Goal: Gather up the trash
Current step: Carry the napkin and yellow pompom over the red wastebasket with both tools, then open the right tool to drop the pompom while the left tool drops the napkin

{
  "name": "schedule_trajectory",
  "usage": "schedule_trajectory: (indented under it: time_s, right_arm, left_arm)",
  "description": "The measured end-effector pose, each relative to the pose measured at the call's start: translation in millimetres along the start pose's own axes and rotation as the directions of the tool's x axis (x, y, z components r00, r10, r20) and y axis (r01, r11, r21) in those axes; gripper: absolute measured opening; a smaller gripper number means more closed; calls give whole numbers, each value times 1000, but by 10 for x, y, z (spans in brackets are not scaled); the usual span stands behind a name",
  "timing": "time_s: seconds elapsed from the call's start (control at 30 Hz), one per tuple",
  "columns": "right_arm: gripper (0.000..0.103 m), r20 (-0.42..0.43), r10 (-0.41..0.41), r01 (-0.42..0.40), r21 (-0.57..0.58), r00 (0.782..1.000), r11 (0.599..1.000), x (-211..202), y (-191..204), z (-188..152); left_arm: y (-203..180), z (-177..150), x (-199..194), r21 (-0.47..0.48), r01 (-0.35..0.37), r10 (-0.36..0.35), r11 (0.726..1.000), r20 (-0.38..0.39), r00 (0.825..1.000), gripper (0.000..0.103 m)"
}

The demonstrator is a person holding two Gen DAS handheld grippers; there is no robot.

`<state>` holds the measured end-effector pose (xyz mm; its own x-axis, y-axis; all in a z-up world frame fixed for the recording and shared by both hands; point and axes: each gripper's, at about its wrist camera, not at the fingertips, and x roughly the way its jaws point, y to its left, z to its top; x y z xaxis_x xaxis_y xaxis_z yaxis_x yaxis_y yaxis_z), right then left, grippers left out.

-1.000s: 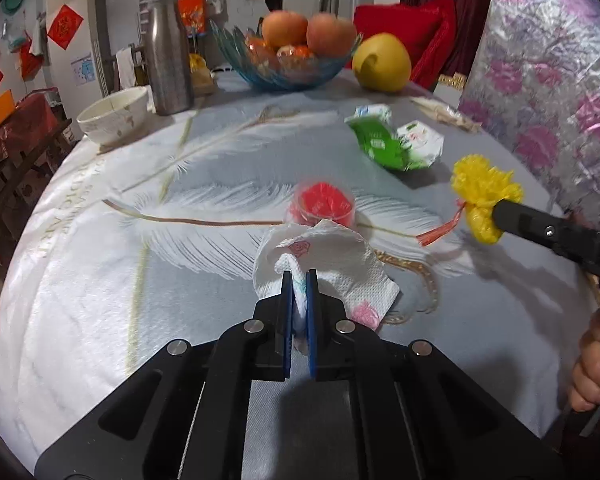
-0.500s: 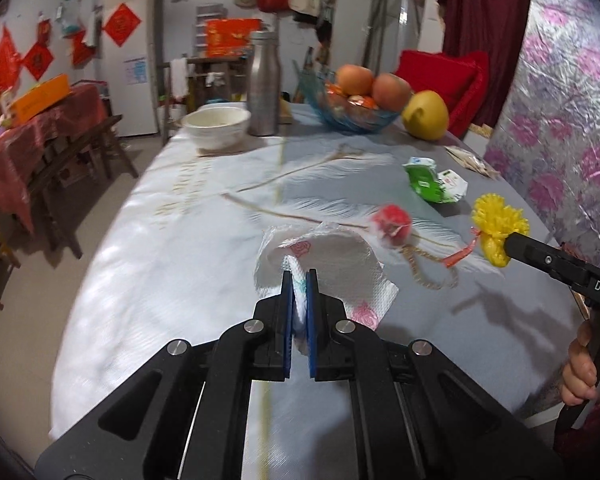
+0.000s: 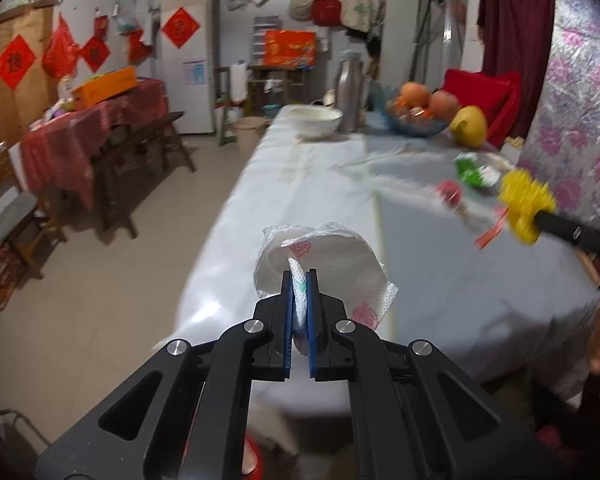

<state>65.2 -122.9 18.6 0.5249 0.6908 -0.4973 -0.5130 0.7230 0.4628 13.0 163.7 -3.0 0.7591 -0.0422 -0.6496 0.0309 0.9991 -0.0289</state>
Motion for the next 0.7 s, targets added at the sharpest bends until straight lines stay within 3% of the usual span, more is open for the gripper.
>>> schedule_trajectory:
  time_s: [0.13, 0.33, 0.6, 0.7]
  right_arm:
    - [28, -46, 46, -48, -36, 998, 998, 73, 315, -70]
    - [28, -132, 92, -102, -77, 987, 992, 322, 762, -153]
    - [28, -257, 88, -131, -155, 962, 979, 724, 1361, -358]
    - [28, -315, 90, -149, -168, 945, 974, 920, 1544, -450]
  left_arm:
    - [404, -410, -132, -42, -62, 59, 997, -66, 996, 7]
    - [1162, -1126, -71, -202, -111, 71, 973, -199, 977, 7]
    - [1665, -1922, 394, -307, -124, 8, 943, -354, 935, 11]
    - [1738, -2147, 547, -337, -110, -33, 935, -394, 919, 22]
